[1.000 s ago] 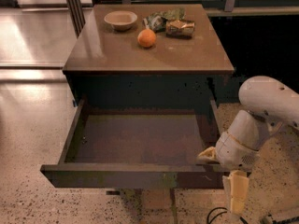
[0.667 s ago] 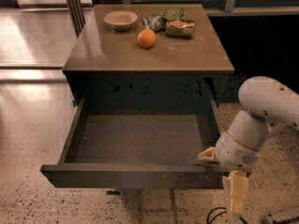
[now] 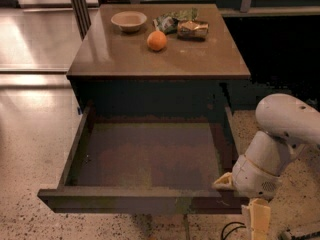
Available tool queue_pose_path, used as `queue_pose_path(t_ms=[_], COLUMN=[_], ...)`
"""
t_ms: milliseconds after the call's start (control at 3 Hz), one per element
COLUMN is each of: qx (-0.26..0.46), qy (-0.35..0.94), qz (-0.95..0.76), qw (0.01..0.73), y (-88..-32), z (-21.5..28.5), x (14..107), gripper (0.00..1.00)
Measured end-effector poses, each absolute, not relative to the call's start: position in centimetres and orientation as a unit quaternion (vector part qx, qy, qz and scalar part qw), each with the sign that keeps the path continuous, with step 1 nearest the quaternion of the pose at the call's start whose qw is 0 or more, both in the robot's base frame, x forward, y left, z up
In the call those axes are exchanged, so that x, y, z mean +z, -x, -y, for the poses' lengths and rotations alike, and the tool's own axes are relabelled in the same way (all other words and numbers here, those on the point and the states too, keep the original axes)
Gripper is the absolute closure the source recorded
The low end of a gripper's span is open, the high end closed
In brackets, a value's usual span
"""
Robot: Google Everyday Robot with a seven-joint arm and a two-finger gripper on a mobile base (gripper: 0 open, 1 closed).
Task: Open top drawer
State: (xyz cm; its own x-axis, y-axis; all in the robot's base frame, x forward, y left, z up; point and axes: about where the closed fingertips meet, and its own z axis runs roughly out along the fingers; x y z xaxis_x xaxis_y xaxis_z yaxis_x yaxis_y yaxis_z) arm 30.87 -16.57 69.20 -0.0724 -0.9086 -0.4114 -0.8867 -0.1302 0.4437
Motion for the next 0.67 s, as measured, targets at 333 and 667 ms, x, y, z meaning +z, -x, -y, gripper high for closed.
queue_pose_path(t_ms=[333, 667], qx=[-0.323, -0.323], qy=[-0.665, -0.665], qz=[0.673, 0.673], qw=[0.033, 0.033], y=[-27.3, -27.3], z=[18.23, 18.23], x=[71.6, 71.6], gripper=[0.0, 0.0])
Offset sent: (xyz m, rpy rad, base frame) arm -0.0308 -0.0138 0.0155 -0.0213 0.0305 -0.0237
